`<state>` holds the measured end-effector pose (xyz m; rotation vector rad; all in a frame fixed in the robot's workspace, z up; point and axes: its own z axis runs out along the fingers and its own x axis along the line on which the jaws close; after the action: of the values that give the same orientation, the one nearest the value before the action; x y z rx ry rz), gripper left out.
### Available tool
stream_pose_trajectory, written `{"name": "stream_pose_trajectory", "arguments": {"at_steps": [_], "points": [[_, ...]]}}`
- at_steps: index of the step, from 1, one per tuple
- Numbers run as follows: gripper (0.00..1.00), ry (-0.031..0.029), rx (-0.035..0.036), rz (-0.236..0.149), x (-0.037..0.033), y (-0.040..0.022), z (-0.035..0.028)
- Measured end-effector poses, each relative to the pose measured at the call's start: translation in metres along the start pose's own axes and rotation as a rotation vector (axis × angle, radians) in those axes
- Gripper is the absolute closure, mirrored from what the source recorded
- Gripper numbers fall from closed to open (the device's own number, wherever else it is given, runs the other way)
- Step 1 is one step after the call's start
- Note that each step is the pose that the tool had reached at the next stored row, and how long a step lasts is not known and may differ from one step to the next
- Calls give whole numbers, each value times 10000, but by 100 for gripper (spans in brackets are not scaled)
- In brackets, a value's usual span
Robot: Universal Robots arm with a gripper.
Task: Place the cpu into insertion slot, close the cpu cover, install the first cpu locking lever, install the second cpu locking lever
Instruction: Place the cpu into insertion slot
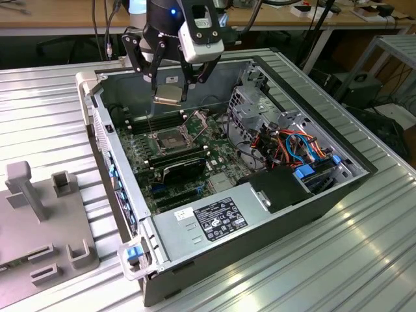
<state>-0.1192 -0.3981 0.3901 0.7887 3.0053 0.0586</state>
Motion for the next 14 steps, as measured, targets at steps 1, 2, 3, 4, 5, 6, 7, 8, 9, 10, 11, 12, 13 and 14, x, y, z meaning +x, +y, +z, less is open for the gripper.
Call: {"name": "stream_pose_trajectory", "arguments": {"at_steps": [1, 2, 3, 4, 5, 6, 7, 8, 9, 10, 11, 12, 13, 14], "points": [[45, -3, 2, 82, 0, 0, 1], [45, -5, 4, 131, 0, 0, 1], [45, -8, 5, 191, 0, 0, 1], [45, -14, 8, 312, 0, 0, 2], [45, -18, 9, 409, 0, 0, 3], [45, -22, 12, 505, 0, 0, 3], [45, -25, 13, 580, 0, 0, 4], [45, -29, 15, 663, 0, 0, 4], [45, -38, 19, 851, 0, 0, 5], [45, -50, 26, 1123, 0, 0, 6], [45, -55, 29, 1239, 0, 0, 7], [45, -61, 31, 1373, 0, 0, 8], [45, -70, 36, 1553, 0, 0, 9], [45, -75, 39, 1663, 0, 0, 11]]}}
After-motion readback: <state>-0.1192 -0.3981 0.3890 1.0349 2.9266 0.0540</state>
